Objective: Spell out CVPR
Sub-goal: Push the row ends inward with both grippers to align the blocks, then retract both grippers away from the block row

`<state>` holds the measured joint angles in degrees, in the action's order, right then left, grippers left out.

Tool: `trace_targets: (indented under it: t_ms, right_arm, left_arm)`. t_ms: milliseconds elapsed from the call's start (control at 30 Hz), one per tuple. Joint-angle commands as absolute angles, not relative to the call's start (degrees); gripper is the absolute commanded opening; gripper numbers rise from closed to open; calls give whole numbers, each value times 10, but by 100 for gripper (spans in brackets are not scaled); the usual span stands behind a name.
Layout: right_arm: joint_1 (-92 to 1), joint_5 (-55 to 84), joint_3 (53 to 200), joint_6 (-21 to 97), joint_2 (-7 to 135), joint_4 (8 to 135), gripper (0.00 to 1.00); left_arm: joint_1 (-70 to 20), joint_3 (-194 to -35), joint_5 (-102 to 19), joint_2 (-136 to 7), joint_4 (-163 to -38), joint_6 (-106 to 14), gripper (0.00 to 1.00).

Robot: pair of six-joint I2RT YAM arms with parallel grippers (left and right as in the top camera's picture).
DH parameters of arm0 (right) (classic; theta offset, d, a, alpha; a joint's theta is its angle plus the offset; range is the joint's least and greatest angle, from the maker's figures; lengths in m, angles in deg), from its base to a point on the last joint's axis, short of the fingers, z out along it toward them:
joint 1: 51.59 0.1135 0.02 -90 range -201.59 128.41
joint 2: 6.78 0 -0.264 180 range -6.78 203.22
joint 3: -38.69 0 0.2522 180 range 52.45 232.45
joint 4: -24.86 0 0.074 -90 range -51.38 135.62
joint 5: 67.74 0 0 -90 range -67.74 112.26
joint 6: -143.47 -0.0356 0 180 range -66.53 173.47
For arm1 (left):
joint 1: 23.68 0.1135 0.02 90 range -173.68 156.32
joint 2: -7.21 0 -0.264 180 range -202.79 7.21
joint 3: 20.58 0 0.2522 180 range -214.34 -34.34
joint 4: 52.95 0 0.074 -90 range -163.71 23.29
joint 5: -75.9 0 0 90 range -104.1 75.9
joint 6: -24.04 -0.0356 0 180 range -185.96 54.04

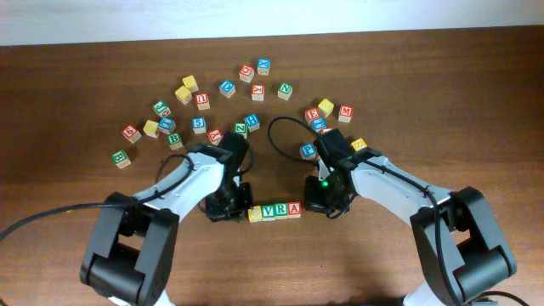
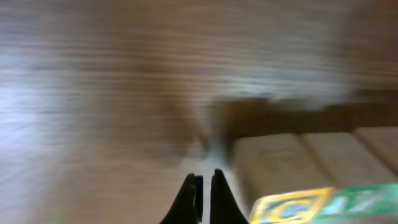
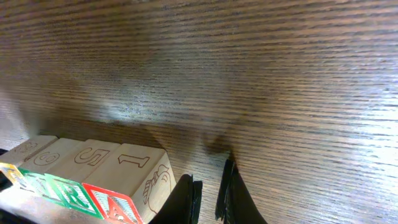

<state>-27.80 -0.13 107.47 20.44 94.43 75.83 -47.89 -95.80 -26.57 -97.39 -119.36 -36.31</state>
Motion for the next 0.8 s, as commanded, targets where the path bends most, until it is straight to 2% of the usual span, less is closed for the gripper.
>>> trace_targets:
  t_ms: [0, 467, 500, 667, 767]
  right_arm:
    - [-275, -13, 1070, 200, 949, 759, 7]
    - [-275, -38, 1070, 189, 949, 759, 7]
    - [-275, -37, 1070, 189, 949, 760, 4]
    - [-319, 35, 1081, 215, 947, 833, 4]
    - [-368, 57, 1128, 246, 928, 926, 4]
  left_arm:
    - [-496, -954, -298, -977, -1173, -354, 0]
    - [-495, -954, -298, -977, -1142, -354, 0]
    - [-495, -954, -298, -977, -1143, -354, 0]
    - [-469, -954, -241, -977, -1149, -354, 0]
    - [-418, -957, -237, -971, -1149, -361, 0]
